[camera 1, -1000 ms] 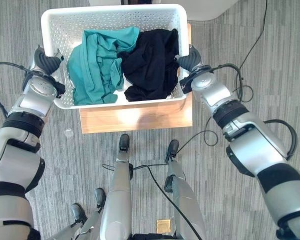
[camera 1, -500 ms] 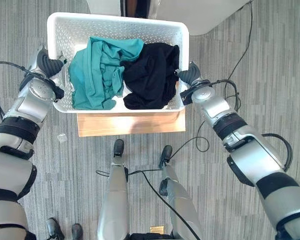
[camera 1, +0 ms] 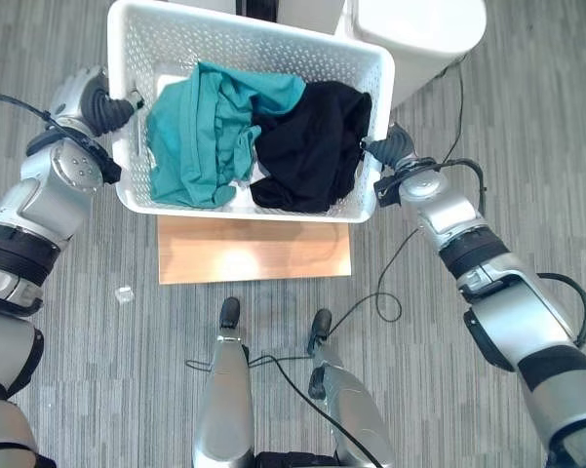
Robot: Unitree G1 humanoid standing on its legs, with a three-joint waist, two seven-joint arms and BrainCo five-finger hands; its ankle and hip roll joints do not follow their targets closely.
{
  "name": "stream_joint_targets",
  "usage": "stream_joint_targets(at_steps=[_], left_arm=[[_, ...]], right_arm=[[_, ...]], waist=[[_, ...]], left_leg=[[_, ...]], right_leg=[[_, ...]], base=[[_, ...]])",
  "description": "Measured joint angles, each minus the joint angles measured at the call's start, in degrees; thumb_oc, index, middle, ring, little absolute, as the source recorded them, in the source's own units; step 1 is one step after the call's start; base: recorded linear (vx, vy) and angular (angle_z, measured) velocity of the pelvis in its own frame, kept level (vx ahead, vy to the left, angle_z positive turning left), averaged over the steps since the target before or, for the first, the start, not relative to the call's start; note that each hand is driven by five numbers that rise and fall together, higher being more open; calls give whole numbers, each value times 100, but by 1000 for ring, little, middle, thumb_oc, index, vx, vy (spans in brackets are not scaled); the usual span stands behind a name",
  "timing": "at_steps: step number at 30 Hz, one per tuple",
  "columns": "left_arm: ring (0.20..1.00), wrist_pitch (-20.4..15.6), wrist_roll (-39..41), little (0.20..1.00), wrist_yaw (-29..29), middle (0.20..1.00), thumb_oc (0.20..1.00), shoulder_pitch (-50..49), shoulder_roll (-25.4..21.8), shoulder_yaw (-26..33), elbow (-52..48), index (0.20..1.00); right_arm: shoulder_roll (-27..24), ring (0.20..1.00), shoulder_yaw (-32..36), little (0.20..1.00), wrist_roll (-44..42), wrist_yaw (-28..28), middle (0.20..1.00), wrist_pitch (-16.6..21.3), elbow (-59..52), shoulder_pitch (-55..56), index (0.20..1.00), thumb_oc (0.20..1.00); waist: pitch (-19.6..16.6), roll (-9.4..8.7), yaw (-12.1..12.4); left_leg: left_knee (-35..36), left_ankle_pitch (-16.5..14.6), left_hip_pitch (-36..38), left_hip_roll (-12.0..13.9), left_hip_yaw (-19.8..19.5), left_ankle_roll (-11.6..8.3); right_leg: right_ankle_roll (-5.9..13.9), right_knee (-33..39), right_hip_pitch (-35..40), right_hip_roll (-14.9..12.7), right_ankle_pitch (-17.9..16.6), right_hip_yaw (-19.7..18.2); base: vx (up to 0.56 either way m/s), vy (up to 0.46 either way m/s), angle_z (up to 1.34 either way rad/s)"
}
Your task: Grab the laundry basket,head to the washer,open it,put in the laundry and shut it.
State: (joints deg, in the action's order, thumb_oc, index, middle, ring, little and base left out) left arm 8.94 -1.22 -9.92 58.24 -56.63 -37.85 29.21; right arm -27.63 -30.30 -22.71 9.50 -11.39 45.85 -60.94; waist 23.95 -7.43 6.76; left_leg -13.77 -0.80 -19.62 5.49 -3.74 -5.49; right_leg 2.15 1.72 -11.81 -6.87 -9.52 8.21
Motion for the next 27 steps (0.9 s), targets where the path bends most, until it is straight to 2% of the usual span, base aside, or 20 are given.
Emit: stream_joint_targets(at_steps=[3,4,8,12,17,18,27], left_arm=[[200,2,-5,200,127,200,200,-9,140,-60,-188,200],[200,22,-4,200,173,200,200,-8,353,-82,-177,200],[200,28,-7,200,318,200,200,-9,748,-172,-90,200],[200,31,-43,200,404,200,200,-11,1160,-366,67,200],[200,41,-169,200,415,200,200,141,1770,-642,675,200],[200,48,-168,200,412,200,200,221,1952,-759,828,200],[200,48,-167,200,399,200,200,328,2449,-1091,1430,200]], right_arm=[[-360,200,31,200,0,-218,200,-12,-11,53,200,200],[-522,200,50,200,6,-257,200,-14,-64,67,200,200],[-958,200,127,200,118,-416,200,-36,-60,101,200,200],[-1077,200,252,200,155,-447,200,-81,12,328,200,200],[-1278,200,202,200,157,-482,200,-139,157,419,200,200],[-1355,200,202,200,156,-479,200,-141,211,469,200,200],[-1466,200,72,200,95,-477,200,-176,355,671,200,200]], waist=[[-42,56,4],[-77,53,-105],[-78,59,-245],[-330,81,-477],[-495,293,-763],[-497,298,-807],[-498,299,-1058]], left_leg=[[79,-7,266,-5,13,22],[120,-11,401,6,19,23],[324,-5,845,34,149,29],[511,14,1042,84,173,-13],[825,196,1179,237,135,-124],[900,241,1220,308,142,-177],[1232,422,1468,620,142,-371]], right_leg=[[35,-48,211,-5,-22,10],[38,-54,320,-6,-20,13],[39,-8,627,0,-20,-2],[68,133,805,49,18,-11],[64,118,810,205,5,6],[48,119,799,275,-7,3],[-10,134,880,595,-23,2]], base=[[60,-20,1],[80,-45,-2],[57,-56,-14],[13,-63,-4],[-51,-83,-1],[-51,-97,-3],[-54,-73,-5]])
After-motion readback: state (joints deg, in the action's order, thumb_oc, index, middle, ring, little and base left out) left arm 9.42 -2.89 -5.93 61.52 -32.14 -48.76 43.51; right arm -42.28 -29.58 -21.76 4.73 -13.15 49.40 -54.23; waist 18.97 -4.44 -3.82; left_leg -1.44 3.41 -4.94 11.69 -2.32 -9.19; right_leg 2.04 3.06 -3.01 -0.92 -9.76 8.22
